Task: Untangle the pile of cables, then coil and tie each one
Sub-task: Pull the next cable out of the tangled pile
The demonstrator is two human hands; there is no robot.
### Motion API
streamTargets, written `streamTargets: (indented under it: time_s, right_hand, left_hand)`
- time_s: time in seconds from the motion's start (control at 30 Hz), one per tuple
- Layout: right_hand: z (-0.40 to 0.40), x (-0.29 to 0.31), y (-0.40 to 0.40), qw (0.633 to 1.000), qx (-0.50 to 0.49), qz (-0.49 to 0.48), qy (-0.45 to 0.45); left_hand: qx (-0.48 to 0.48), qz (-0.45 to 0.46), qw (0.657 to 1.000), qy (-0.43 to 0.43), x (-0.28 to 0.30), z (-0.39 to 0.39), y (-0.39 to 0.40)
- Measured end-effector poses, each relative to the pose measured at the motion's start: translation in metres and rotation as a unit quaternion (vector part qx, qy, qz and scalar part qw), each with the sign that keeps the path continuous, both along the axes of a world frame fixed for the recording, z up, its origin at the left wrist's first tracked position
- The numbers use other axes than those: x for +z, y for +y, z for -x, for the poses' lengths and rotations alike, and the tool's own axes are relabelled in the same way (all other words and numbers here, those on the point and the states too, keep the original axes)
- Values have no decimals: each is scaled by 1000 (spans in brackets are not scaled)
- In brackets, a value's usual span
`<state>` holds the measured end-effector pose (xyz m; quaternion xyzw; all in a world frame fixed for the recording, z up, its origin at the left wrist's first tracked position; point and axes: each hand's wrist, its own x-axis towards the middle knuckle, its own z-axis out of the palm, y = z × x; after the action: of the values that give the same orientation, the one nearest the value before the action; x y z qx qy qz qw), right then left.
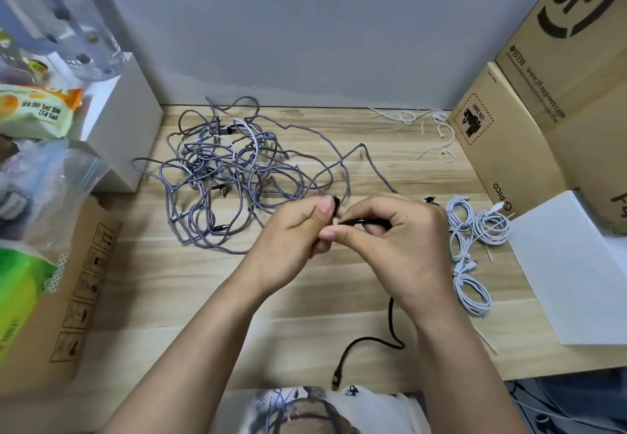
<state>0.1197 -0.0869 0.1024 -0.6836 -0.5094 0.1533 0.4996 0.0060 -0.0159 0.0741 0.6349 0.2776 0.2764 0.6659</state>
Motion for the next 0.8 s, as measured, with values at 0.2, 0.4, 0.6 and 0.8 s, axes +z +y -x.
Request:
streamTargets:
  time_s: [0.2,0.4,0.6,0.8]
  right_hand:
    - [-6,2,5,989,51,-73,114]
    - [-2,-3,10,966,107,-37,231]
    - [6,-14,8,953,154,63,254]
    - [20,-18,-6,972,155,155,82]
  left_hand:
    - [-232,192,940,-161,1,15,2]
    - [-279,235,885,-289,13,17,0]
    - [-200,283,846,-404,31,14,5]
    - [47,148,960,-235,25,3,10]
